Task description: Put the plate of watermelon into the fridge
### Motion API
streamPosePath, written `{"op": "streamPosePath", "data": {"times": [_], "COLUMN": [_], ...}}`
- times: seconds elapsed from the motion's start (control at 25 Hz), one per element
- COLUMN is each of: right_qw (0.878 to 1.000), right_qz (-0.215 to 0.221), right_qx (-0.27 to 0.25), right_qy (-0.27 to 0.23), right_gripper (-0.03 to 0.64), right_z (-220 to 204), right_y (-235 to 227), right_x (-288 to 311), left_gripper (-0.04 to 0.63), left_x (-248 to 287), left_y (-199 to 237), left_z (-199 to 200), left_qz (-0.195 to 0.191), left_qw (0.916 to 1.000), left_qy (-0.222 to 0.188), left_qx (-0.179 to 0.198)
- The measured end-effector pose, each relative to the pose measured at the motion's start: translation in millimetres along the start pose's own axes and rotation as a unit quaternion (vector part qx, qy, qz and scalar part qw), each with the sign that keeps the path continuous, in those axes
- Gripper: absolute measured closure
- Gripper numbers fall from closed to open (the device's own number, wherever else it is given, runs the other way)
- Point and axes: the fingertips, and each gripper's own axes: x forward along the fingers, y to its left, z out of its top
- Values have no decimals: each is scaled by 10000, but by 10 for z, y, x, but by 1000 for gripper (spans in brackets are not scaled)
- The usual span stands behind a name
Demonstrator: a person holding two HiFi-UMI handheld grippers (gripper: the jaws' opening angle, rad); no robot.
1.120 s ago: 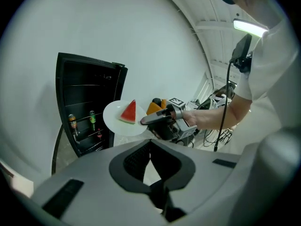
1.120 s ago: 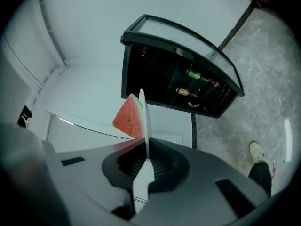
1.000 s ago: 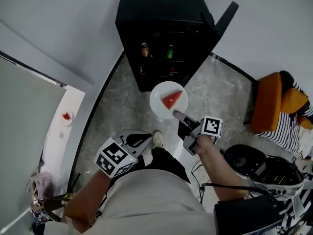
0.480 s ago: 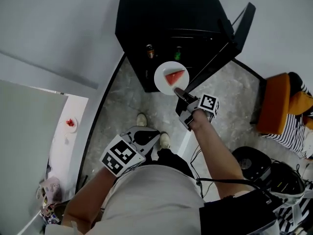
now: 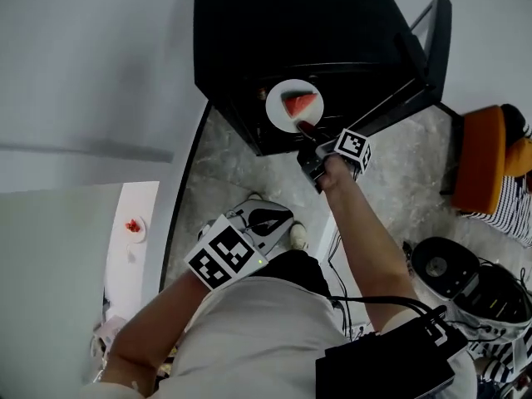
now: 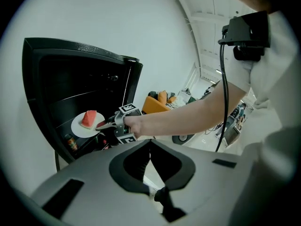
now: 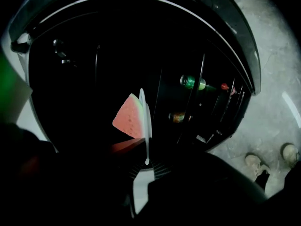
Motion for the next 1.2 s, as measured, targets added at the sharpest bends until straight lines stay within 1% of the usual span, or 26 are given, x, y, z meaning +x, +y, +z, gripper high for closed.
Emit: {"op": "streamPosePath", "data": {"times": [0.24, 0.44, 0.6, 0.72, 0.92, 1.0, 1.04, 1.12, 1.2], "right_qw": [9994, 9980, 9968, 9961, 9958, 9963, 9963, 9945, 9899], "right_qz": [-61, -143, -262, -359, -439, -491, -553, -714, -827], "right_qx": [101, 175, 202, 227, 249, 94, -87, -620, -1132], "right_qy": [-316, -584, -731, -774, -765, -705, -646, -460, -187], "right_gripper": [594, 594, 594, 592, 592, 589, 586, 571, 539], "right_z": [262, 462, 593, 659, 687, 685, 678, 650, 594], "right_y": [-110, -220, -308, -341, -368, -351, -337, -299, -256], "right_x": [365, 577, 683, 747, 772, 785, 791, 811, 843], "left_gripper": [583, 583, 583, 583, 583, 583, 583, 583, 583], "left_x": [83, 173, 218, 233, 235, 246, 255, 273, 288], "left_y": [159, 251, 292, 343, 396, 399, 397, 397, 398], "left_z": [-20, 6, 16, -14, -66, -61, -57, -57, -66], "left_qz": [-294, -537, -725, -766, -829, -853, -863, -877, -891], "left_qw": [9987, 9962, 9948, 9940, 9937, 9935, 9934, 9931, 9929], "left_qy": [321, 494, 552, 614, 656, 658, 659, 675, 697], "left_qx": [249, 473, 463, 485, 378, 364, 366, 379, 377]}}
